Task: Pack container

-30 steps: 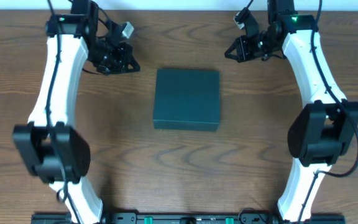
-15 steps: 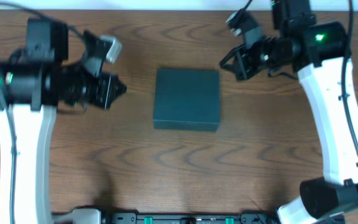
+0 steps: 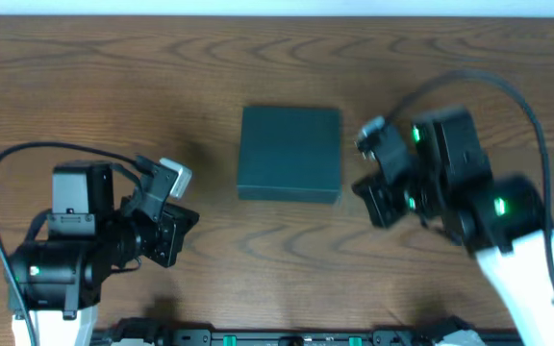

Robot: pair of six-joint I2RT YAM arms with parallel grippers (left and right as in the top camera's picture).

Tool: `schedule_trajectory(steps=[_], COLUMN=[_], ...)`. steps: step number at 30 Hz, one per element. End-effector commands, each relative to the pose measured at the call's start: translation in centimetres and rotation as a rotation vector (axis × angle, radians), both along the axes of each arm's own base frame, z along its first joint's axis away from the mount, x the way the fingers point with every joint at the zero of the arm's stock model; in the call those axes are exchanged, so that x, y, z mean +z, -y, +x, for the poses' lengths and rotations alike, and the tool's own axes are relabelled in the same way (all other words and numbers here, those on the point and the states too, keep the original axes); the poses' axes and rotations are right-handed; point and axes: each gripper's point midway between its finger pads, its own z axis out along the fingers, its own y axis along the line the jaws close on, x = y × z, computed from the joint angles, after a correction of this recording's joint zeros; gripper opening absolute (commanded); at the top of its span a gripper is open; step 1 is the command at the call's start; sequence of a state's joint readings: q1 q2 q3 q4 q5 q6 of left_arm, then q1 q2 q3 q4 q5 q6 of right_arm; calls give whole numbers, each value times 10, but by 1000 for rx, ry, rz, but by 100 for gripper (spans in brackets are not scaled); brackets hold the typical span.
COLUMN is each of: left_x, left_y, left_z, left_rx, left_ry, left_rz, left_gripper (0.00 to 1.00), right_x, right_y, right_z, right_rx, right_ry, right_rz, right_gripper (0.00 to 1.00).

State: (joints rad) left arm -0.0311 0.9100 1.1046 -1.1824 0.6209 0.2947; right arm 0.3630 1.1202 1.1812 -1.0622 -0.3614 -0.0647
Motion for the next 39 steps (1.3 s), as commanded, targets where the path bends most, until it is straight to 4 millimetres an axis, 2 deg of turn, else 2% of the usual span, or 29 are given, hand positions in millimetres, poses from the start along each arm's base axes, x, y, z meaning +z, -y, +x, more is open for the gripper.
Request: schedule_trajectory(steps=[1, 6, 10, 11, 12, 13, 14, 18, 22, 27, 32, 36, 39], left_x=[-11, -14, -13, -13, -13, -13, -13, -16, -22, -27, -27, -32, -24], left_y=[1, 2, 2, 2, 2, 2, 2, -2, -12, -24, -25, -58, -72], left_z=[-2, 1, 4, 4, 5, 4, 4, 3, 6, 9, 10, 8, 2], left_rx=[9, 11, 36, 43, 49, 52, 54, 78, 113, 149, 152, 253, 302], left_ry=[-35, -39, -42, -49, -53, -57, -58, -77, -73, -67, -66, -38, 21], left_rz=[-13, -14, -27, -31, -34, -35, -36, -23, 40, 105, 111, 284, 345], left_gripper=[6, 6, 6, 19, 44, 95, 95, 95, 95, 95, 95, 95, 95], right_x=[-34, -77, -105, -112, -118, -125, -131, -155, -168, -173, -173, -173, -173], right_y=[14, 15, 17, 17, 18, 18, 19, 21, 23, 25, 25, 25, 25], right_z=[-29, -52, -57, -59, -59, -61, -62, -61, -64, -68, -68, -68, -68], right_rx=[-94, -209, -289, -304, -317, -329, -339, -370, -379, -382, -382, -382, -382], right_ry=[-42, -99, -138, -154, -169, -187, -202, -230, -253, -273, -273, -273, -273], right_rz=[20, 144, 200, 204, 205, 203, 202, 190, 166, 154, 153, 153, 153], right_gripper=[2, 2, 2, 10, 38, 70, 99, 99, 99, 99, 99, 99, 99])
